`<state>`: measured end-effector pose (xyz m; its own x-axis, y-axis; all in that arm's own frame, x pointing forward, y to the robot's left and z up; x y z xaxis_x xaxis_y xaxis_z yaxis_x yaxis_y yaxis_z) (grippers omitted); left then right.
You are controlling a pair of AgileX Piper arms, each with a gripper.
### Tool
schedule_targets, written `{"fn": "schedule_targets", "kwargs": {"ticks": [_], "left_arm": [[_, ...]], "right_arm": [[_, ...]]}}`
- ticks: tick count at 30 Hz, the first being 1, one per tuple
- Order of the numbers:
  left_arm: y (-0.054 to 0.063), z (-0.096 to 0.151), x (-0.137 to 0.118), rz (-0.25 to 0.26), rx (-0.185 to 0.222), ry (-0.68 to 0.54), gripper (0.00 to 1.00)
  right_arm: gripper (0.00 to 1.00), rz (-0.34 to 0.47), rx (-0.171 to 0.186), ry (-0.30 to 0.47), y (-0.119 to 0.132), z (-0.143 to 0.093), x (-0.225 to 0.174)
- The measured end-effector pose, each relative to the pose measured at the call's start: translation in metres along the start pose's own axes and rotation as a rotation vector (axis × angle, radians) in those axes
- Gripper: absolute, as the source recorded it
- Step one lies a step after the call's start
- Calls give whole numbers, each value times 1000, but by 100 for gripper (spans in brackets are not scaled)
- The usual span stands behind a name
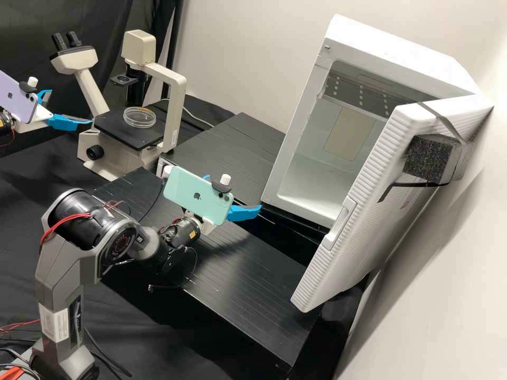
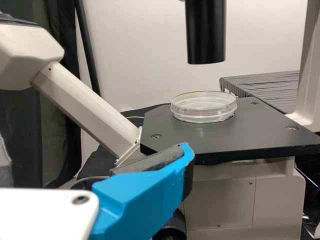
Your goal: Move the petri dish to the bench.
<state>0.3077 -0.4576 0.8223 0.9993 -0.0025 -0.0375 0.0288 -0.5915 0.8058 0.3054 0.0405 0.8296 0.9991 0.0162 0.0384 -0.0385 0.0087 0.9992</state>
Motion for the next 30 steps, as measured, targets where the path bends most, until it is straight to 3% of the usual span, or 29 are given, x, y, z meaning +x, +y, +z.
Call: {"fn": "schedule_targets", "kwargs": {"ticks": [10, 15, 19, 23, 30], "left_arm": [[0, 0, 0, 0, 0, 0, 100], [0, 0, 0, 0, 0, 0, 100], [0, 0, 0, 0, 0, 0, 100], [0, 0, 0, 0, 0, 0, 100], [0, 0, 0, 0, 0, 0, 100]], "right_arm": [[100, 3, 0, 3, 0, 0, -1], [100, -3, 2, 9, -5, 2, -22], [100, -3, 20, 84, -10, -11, -47], [100, -34, 42, 206, -25, -39, -74], [100, -112, -33, 397, -58, -93, -103]]}}
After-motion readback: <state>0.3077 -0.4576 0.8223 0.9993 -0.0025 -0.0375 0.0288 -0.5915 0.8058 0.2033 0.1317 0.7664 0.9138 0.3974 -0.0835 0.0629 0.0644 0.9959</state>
